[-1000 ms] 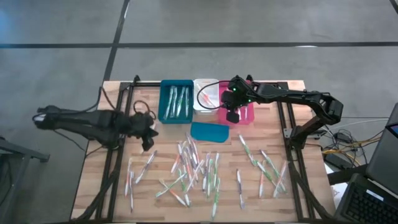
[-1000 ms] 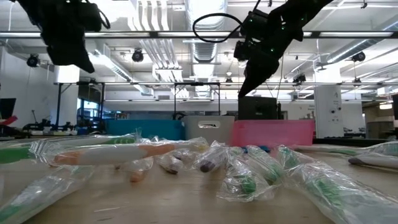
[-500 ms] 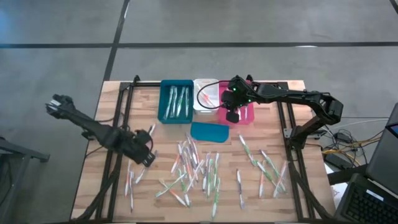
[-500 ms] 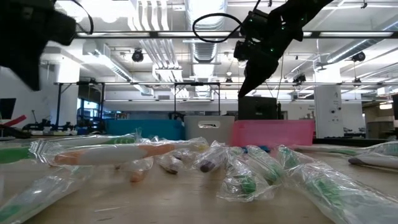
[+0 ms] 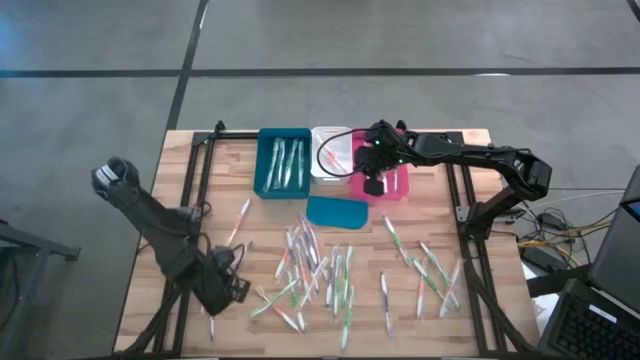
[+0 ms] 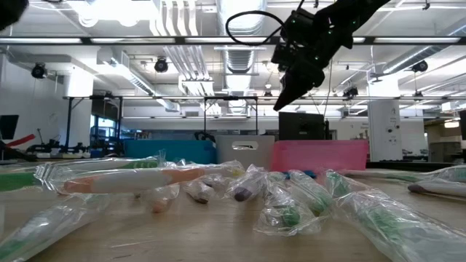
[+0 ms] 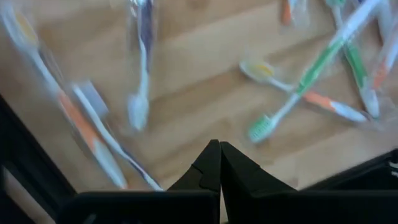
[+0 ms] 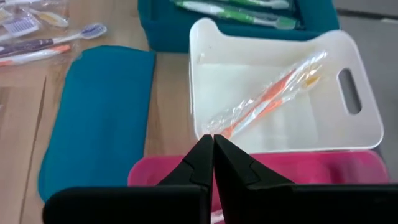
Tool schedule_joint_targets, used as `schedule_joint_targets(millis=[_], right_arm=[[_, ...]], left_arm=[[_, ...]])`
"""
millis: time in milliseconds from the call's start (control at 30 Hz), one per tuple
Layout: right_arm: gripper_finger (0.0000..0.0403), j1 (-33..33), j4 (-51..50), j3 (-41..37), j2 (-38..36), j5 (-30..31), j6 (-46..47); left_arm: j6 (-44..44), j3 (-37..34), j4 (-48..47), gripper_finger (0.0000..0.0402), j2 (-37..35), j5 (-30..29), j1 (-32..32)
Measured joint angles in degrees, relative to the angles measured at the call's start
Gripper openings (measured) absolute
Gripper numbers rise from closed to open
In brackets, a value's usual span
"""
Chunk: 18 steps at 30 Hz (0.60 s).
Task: Pick & Place Toothbrushes
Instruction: Put the purple toothbrush into the pink bin
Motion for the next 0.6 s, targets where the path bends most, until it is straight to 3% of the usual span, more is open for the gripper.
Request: schedule_joint_targets(millis=[67, 333, 600], right_arm=[[0.0008, 0.0, 0.9, 0.0, 0.0, 0.0, -0.9], [0.0008, 0.0, 1.5, 0.0, 0.0, -0.1, -5.3], [0.0008, 0.0, 2.6, 0.0, 0.0, -0.4, -6.5]], left_arm=[[-3.3, 1.8, 0.1, 0.0004, 2.2, 1.0, -0.8], [-8.0, 6.6, 2.7, 0.0039, 9.2, 14.4, -1.2], [-11.0, 7.7, 2.9, 0.0109, 15.0, 16.2, -0.7]])
